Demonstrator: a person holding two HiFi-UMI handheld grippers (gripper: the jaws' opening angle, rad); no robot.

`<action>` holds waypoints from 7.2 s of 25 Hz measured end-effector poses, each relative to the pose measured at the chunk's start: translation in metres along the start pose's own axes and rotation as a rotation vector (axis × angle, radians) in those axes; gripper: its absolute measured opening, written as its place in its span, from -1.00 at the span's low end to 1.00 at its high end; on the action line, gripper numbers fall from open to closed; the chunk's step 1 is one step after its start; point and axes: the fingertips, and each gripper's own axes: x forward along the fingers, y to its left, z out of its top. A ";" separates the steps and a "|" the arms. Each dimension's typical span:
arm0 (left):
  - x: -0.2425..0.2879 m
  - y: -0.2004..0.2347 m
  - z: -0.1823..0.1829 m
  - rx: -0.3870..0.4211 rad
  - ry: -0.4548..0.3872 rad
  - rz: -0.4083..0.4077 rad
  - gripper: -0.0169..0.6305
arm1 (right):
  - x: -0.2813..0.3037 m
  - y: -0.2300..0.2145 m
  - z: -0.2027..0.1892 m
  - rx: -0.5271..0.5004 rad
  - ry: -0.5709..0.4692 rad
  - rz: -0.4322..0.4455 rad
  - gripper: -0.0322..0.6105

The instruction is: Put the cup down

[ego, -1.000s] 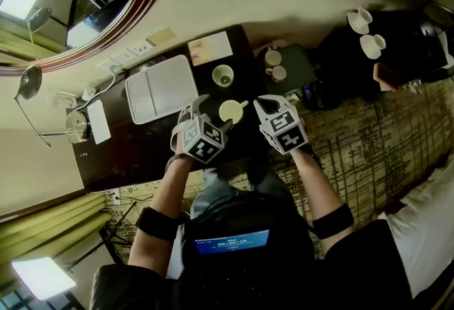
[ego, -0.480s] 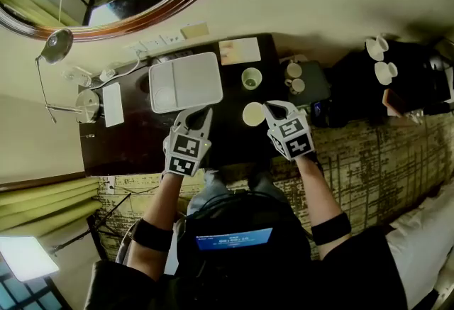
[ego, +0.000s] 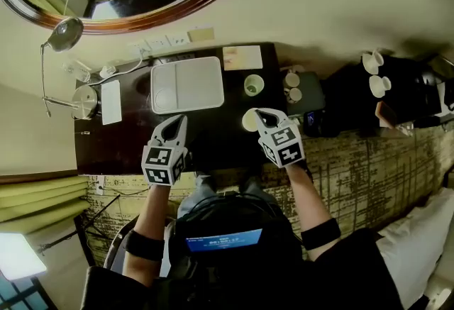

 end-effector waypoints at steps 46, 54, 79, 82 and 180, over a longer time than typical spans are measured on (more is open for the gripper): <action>0.058 -0.038 -0.038 0.120 0.145 -0.242 -0.94 | 0.086 -0.033 -0.151 0.419 0.111 -0.417 0.78; 0.060 -0.032 -0.047 0.103 0.164 -0.217 -0.94 | 0.099 -0.043 -0.152 0.398 0.115 -0.406 0.57; 0.048 -0.021 -0.054 0.046 0.097 -0.190 -0.94 | 0.082 0.003 -0.085 0.092 0.120 -0.173 0.40; 0.042 -0.013 -0.055 0.028 0.091 -0.169 -0.94 | 0.088 0.014 -0.059 0.045 0.094 -0.124 0.40; 0.053 -0.036 0.002 -0.065 0.008 -0.045 -0.95 | -0.007 -0.062 0.005 -0.011 -0.062 -0.065 -0.88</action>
